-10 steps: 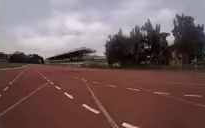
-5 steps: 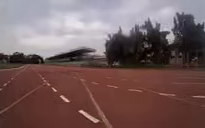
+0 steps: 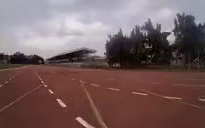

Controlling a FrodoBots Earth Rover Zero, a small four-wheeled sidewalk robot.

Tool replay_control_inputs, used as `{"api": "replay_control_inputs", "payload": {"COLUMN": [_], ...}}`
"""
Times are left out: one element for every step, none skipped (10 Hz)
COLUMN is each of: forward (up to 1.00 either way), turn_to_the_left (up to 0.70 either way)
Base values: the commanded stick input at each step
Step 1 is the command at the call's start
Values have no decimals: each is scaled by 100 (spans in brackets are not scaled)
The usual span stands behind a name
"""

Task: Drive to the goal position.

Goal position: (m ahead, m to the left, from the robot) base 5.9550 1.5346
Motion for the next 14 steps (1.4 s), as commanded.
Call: {"api": "replay_control_inputs", "payload": {"forward": [45,45,45,45,45,45,45,45,45,45,45,45,45,45], "turn_to_the_left": [0,0,0,0,0,0,0,0,0,0,0,0,0,0]}}
